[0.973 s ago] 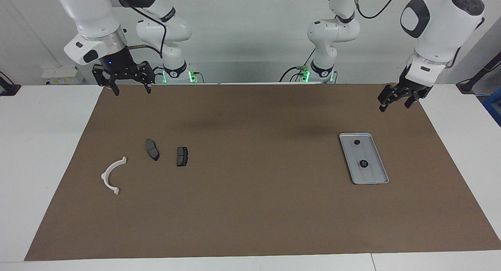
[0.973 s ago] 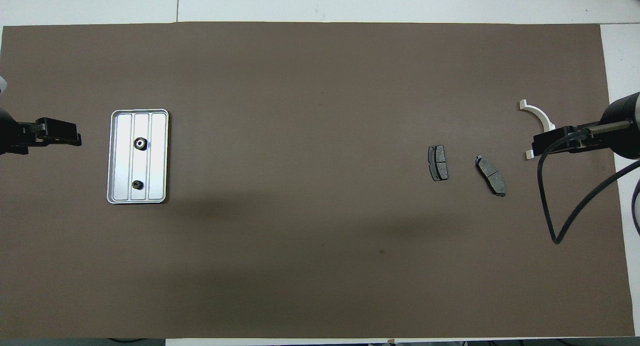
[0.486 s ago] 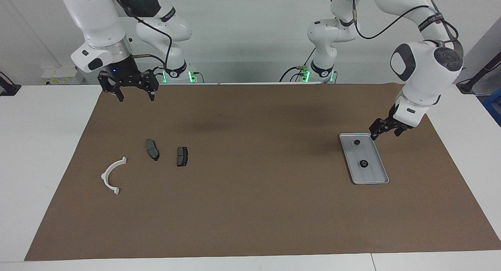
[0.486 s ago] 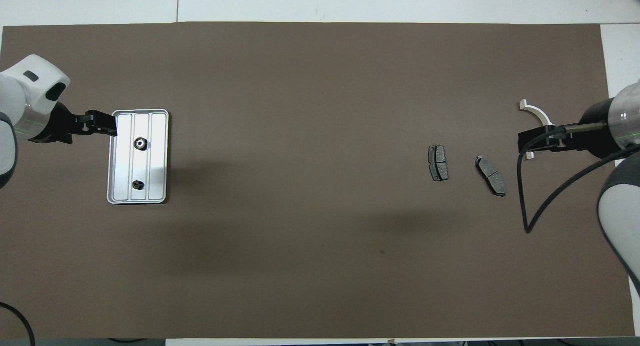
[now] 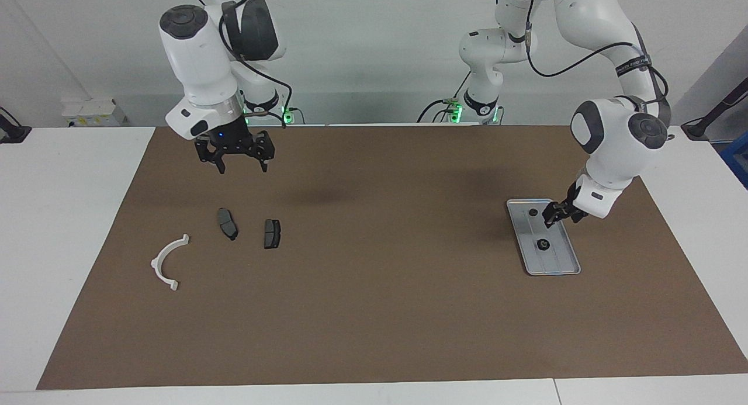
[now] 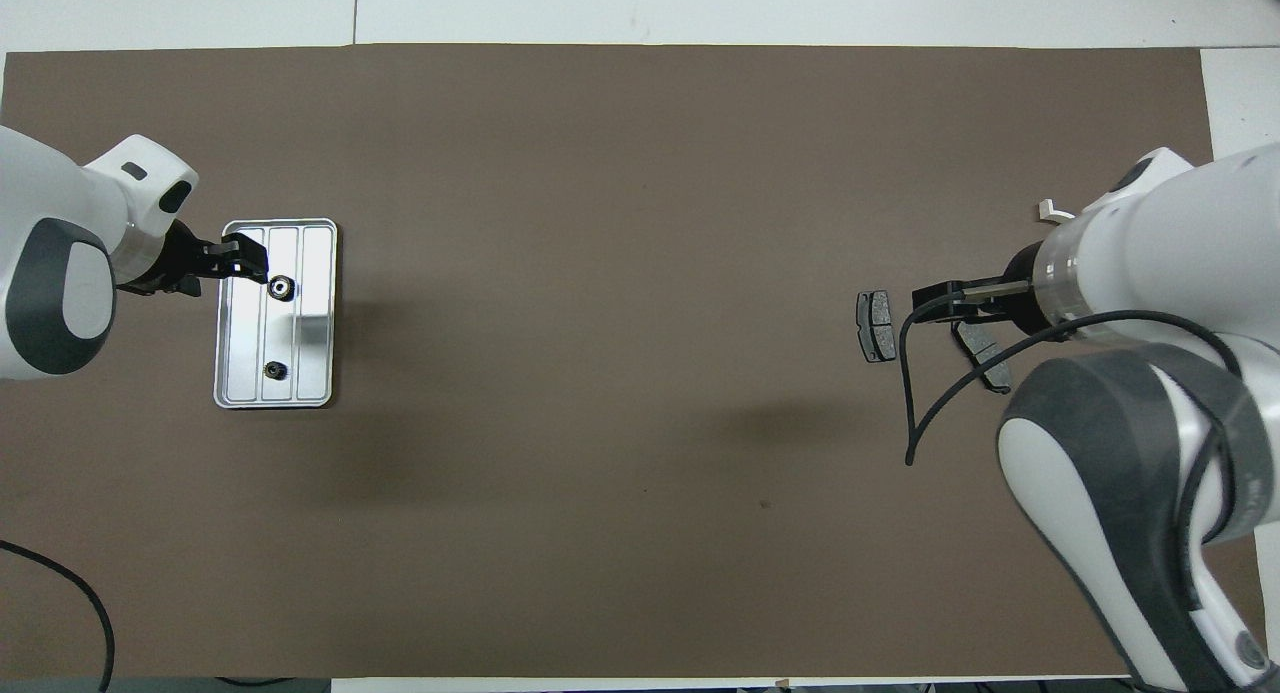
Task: Place bearing gear from tray to pile
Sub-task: 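Grasp the black bearing in the tray with the left gripper while the right gripper advances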
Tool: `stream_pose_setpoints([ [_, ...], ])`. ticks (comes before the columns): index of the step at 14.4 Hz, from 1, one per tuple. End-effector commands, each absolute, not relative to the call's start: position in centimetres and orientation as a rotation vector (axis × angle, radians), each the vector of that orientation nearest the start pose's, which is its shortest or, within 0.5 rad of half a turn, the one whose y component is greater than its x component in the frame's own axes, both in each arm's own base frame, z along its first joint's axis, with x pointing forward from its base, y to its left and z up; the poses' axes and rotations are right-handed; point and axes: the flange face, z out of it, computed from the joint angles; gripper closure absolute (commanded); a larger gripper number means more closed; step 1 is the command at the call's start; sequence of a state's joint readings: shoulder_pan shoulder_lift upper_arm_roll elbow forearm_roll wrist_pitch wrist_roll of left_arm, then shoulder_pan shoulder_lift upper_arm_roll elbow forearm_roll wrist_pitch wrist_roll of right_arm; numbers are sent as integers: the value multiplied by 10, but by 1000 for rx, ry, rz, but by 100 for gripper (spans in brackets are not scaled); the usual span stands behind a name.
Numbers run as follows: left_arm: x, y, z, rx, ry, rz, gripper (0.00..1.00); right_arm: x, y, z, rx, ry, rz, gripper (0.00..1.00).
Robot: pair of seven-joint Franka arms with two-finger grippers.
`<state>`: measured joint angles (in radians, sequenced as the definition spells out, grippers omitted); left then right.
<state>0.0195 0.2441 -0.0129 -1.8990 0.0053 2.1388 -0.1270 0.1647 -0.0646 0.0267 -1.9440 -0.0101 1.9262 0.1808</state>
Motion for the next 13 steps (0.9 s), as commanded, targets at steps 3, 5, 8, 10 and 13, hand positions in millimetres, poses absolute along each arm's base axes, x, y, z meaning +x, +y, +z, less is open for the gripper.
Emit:
stream_pose_setpoints([
  [3,611,9,327,-3143,-286,-66,25,554,112,464,-3120,14,-104,0],
  [5,612,10,325,-3143,-300,-83,27,556,123,455,-3120,9,-98,0],
  [8,612,14,322,-3142,-331,-93,33,556,124,452,-3119,50,-93,0],
  [10,611,12,314,-3141,-339,-88,35,556,124,452,-3121,46,-91,0],
  [13,613,7,304,-3143,-332,-97,35,556,124,452,-3120,45,-89,0],
])
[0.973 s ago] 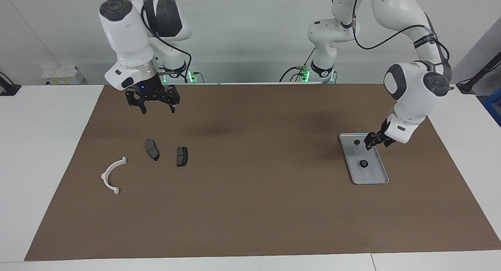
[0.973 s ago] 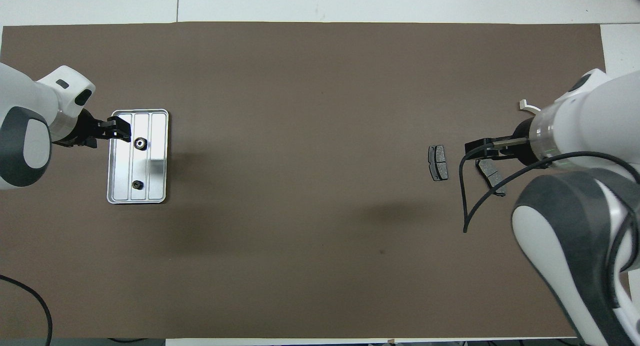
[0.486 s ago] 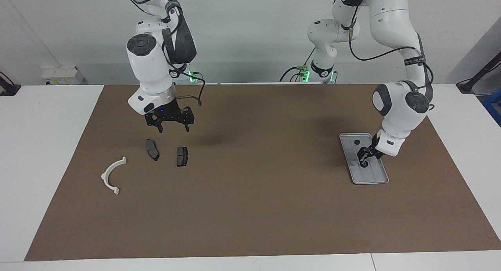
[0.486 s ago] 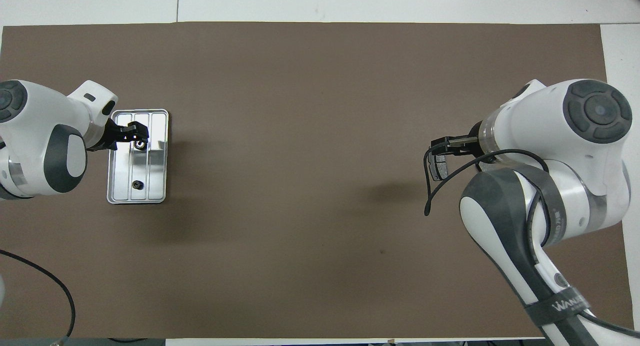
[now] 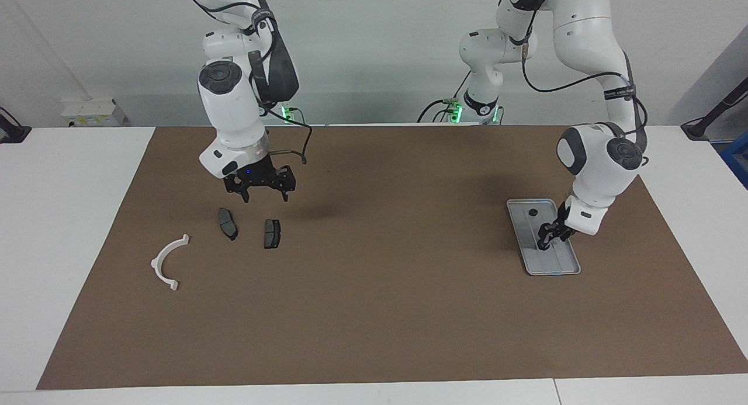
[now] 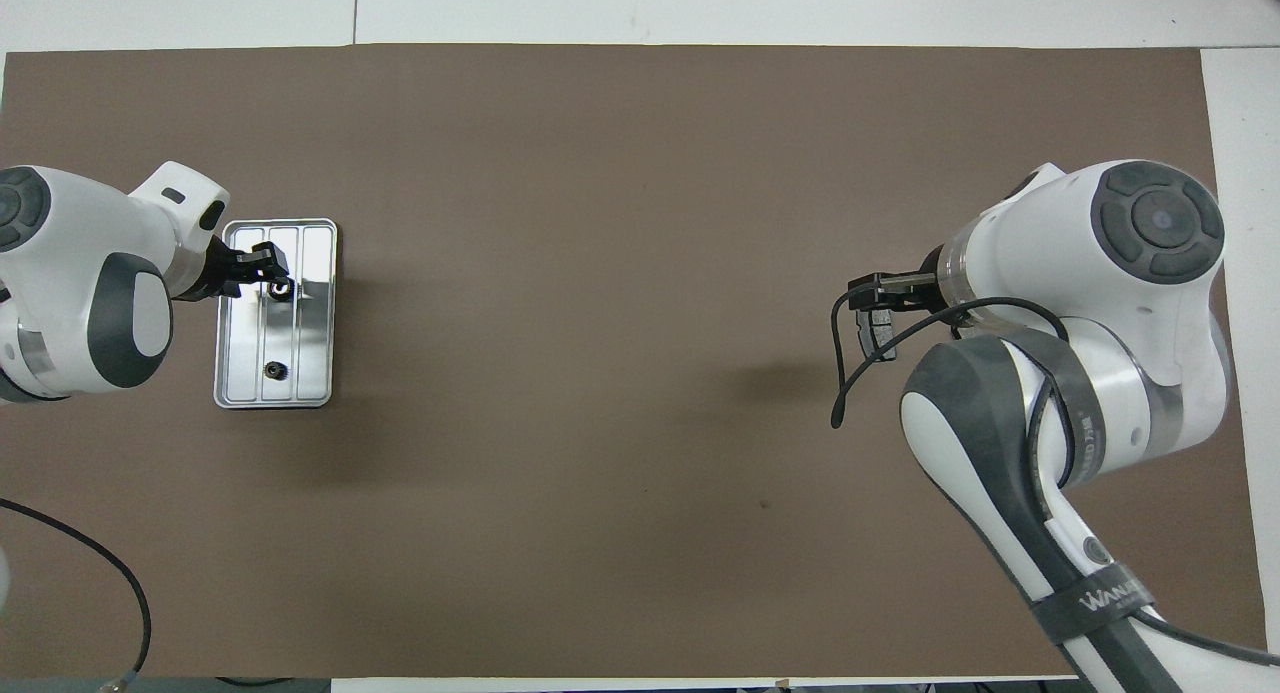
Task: Place bearing gear from tray to pile
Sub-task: 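Grasp the black bearing in the tray with the left gripper while the right gripper advances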
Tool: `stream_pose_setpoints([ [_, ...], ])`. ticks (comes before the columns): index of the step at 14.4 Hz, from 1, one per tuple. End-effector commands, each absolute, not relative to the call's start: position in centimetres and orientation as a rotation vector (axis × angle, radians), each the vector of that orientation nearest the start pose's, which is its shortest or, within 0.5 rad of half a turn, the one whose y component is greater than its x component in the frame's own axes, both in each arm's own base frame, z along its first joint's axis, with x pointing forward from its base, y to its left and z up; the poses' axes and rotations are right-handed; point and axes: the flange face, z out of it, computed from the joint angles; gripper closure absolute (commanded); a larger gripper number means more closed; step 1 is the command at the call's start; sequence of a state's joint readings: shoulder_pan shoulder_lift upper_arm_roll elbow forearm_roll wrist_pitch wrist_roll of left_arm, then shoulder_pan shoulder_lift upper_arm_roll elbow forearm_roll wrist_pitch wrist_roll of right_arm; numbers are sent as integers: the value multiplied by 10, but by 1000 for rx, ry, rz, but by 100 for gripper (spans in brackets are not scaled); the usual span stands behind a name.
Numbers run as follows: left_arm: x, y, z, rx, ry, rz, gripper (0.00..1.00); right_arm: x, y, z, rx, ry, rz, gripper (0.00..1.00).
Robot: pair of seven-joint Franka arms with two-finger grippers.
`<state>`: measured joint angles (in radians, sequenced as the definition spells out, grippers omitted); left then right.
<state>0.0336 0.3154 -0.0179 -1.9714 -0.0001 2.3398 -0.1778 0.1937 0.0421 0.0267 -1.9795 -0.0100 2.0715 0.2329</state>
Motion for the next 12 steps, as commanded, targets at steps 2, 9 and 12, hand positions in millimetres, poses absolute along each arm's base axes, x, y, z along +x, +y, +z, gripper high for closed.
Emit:
stream_pose_setpoints([
  [2,614,6,302,-3141,-354,-102,35,556,124,451,-3120,43,-89,0],
  [9,613,-1,294,-3142,-347,-106,38,559,125,455,-3119,42,-103,0],
  [12,609,-1,290,-3141,-347,-77,65,559,125,455,-3119,35,-103,0],
])
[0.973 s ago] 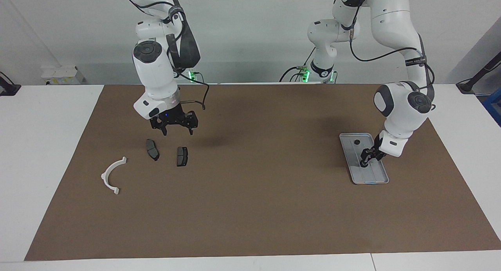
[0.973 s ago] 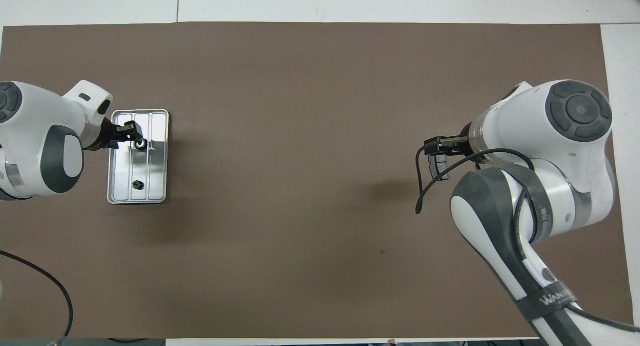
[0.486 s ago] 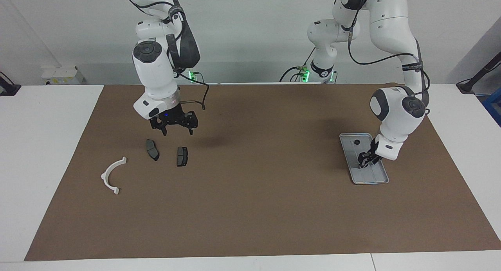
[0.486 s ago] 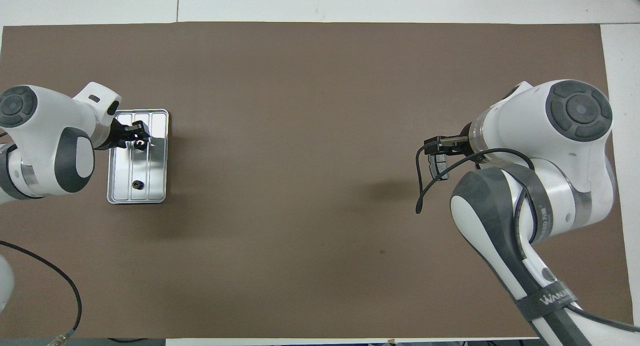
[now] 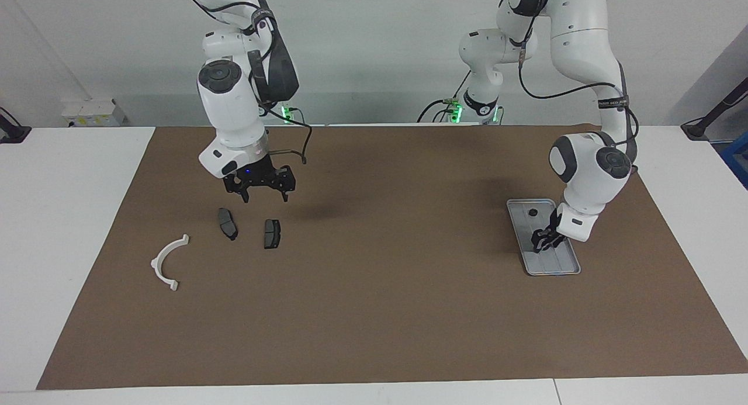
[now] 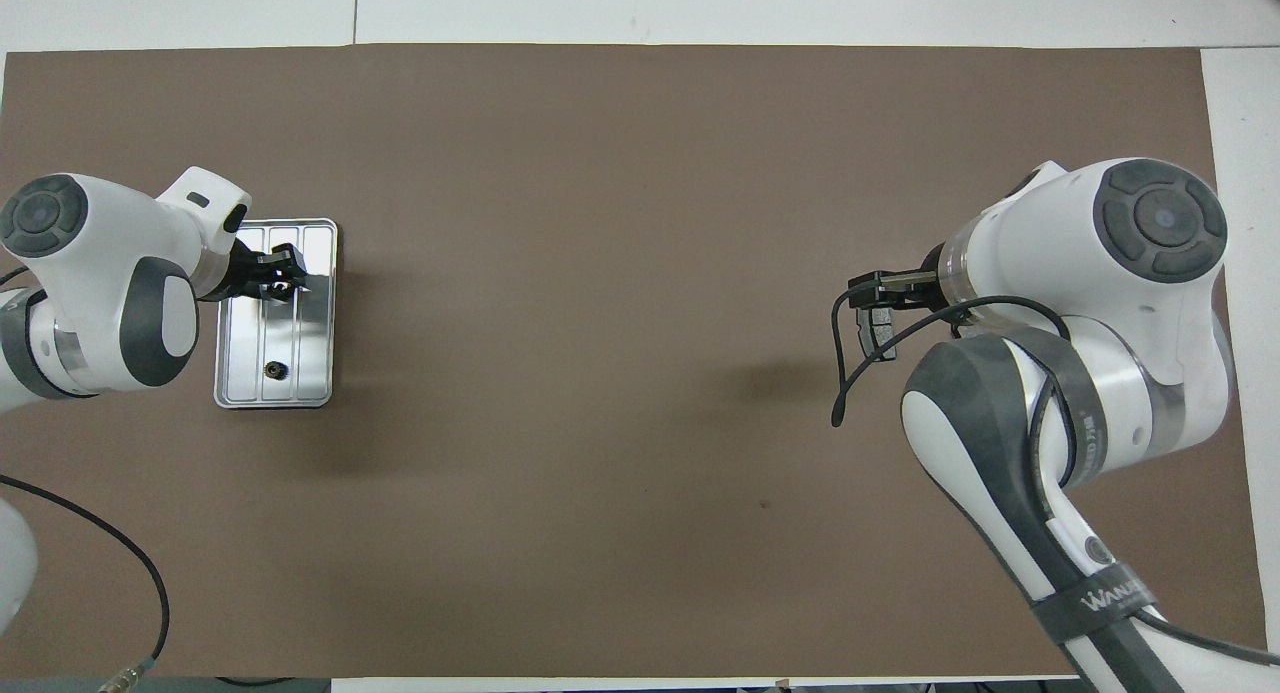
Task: Place bearing gear from tray to pile
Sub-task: 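Grasp the black bearing in the tray with the left gripper while the right gripper advances, then lift the bearing with the left gripper and set it mid-table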
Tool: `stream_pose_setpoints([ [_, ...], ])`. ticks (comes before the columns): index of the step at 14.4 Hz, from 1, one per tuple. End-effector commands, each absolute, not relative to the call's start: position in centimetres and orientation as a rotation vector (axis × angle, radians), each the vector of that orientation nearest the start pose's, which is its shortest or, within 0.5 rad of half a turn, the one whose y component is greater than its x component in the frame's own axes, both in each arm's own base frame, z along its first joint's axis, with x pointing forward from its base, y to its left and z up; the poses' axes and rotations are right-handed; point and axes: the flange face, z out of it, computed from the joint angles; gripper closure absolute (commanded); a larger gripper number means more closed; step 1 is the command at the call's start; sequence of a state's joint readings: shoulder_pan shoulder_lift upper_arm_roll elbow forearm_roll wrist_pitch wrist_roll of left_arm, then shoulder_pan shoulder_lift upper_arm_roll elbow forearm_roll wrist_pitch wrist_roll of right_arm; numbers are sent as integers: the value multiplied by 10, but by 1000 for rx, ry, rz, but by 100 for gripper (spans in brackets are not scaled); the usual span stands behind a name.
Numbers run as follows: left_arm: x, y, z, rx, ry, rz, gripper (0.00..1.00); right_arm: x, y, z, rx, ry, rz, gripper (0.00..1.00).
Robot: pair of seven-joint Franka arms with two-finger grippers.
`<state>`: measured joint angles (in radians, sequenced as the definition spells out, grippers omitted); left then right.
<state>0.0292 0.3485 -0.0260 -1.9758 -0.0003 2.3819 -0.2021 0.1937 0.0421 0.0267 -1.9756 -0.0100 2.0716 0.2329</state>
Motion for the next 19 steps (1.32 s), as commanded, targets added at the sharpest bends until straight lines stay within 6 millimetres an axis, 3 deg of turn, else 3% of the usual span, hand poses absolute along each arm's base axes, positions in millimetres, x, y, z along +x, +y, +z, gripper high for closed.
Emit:
stream_pose_setpoints([
  [1,608,-1,290,-3141,-347,-68,69,559,126,455,-3118,32,-108,0],
  [4,611,-1,296,-3134,-378,-29,75,560,138,459,-3115,6,-121,0],
  [5,618,-5,306,-3132,-415,-23,75,560,139,459,-3114,6,-121,0],
  [7,628,-51,328,-3113,-520,3,75,560,137,459,-3115,3,-121,0],
  [9,621,-112,336,-3074,-639,45,75,562,134,460,-3114,11,-126,0],
  [12,590,-214,333,-3003,-835,68,74,563,132,462,-3113,18,-131,0],
  [14,568,-272,336,-2981,-939,42,74,564,122,461,-3116,26,-114,0],
  [17,541,-330,332,-3008,-1048,-40,74,568,107,467,-3119,-30,-126,0],
  [19,512,-359,312,-3047,-1096,-93,74,569,107,470,-3119,-33,-128,0],
])
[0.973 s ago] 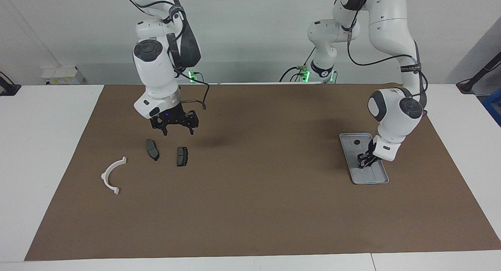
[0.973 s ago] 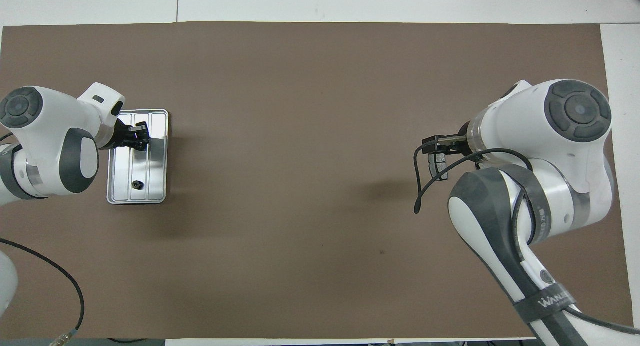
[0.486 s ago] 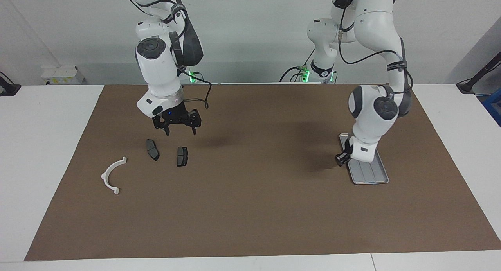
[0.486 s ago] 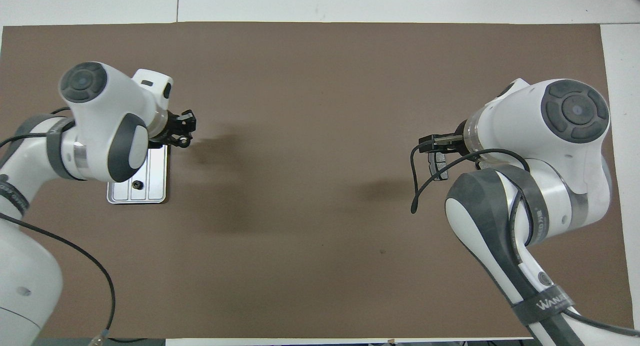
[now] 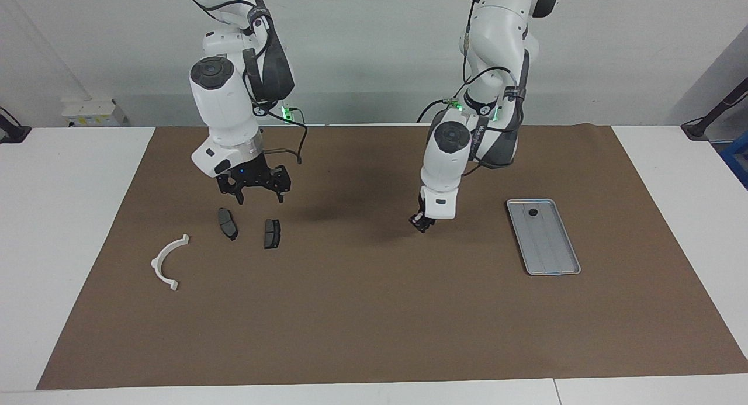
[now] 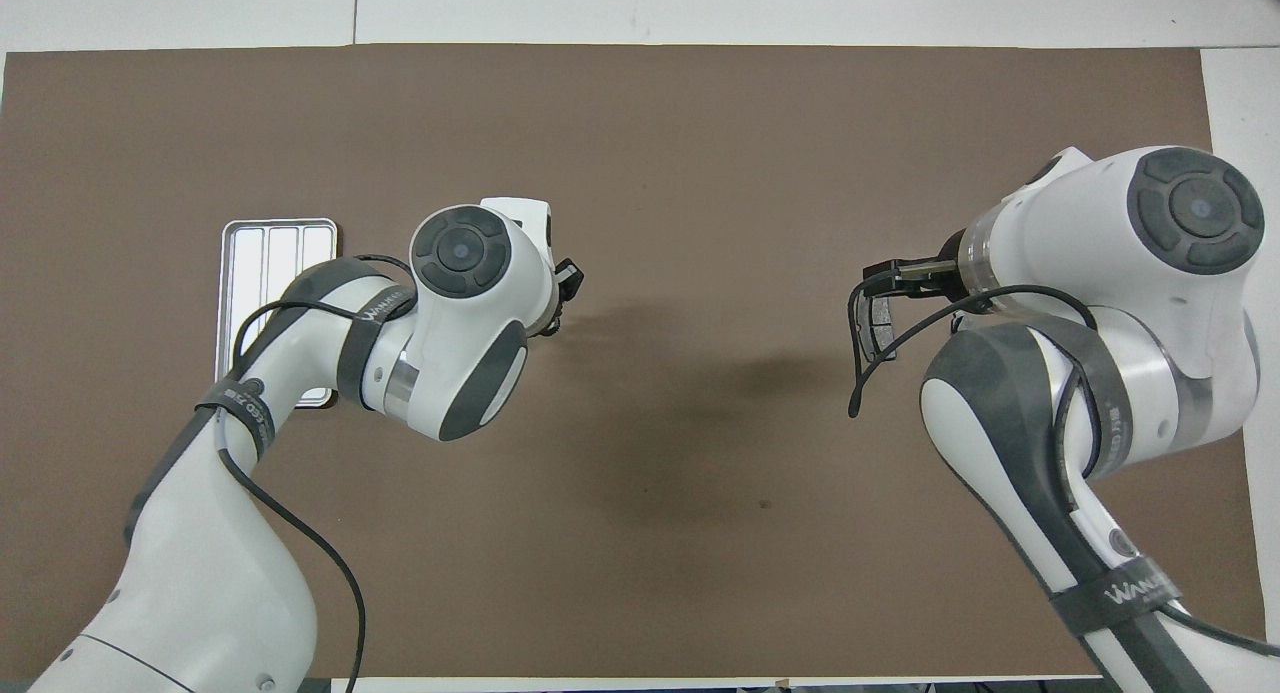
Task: Place bearing gear from tray to pile
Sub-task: 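Lift the bearing with the left gripper and set it mid-table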
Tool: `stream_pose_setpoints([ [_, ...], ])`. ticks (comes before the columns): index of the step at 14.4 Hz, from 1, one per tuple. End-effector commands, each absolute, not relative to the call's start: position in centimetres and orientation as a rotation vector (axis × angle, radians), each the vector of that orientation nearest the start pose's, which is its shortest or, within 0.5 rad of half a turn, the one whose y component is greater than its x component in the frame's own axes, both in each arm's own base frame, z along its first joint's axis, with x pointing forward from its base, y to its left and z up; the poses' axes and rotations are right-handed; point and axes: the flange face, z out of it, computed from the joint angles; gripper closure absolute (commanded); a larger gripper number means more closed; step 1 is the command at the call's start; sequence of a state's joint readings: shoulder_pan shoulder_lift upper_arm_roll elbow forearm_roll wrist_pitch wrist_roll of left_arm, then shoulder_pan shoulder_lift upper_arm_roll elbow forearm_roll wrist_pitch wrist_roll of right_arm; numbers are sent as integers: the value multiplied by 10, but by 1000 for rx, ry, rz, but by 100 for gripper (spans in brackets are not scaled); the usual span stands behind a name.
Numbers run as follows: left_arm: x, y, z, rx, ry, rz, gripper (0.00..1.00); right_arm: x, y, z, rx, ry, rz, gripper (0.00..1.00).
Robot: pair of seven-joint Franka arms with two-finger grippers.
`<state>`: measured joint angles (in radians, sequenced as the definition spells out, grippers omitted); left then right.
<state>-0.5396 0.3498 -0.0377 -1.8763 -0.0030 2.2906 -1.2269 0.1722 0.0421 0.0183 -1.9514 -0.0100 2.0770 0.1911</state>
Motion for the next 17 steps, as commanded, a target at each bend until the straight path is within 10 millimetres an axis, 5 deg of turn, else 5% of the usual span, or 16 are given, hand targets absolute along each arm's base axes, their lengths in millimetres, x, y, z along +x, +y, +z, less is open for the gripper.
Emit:
stream_pose_setpoints([
  [1,502,-365,304,-3062,-1086,-104,74,569,108,469,-3119,-33,-126,0],
  [6,491,-365,292,-3050,-1060,-80,72,568,107,469,-3120,-35,-119,0],
  [7,492,-363,292,-3041,-1062,-71,44,569,106,469,-3121,-33,-119,0],
  [8,493,-363,295,-3027,-1045,-56,0,568,106,470,-3121,-33,-119,0],
  [10,501,-355,315,-2984,-1050,-14,0,566,105,468,-3124,-30,-93,0],
  [13,507,-278,374,-2986,-841,70,0,562,112,467,-3124,-16,-88,0],
  [15,523,-209,387,-2995,-679,158,0,558,133,467,-3119,68,-86,0],
  [17,532,-151,379,-3035,-495,207,0,549,163,464,-3110,190,-75,0],
])
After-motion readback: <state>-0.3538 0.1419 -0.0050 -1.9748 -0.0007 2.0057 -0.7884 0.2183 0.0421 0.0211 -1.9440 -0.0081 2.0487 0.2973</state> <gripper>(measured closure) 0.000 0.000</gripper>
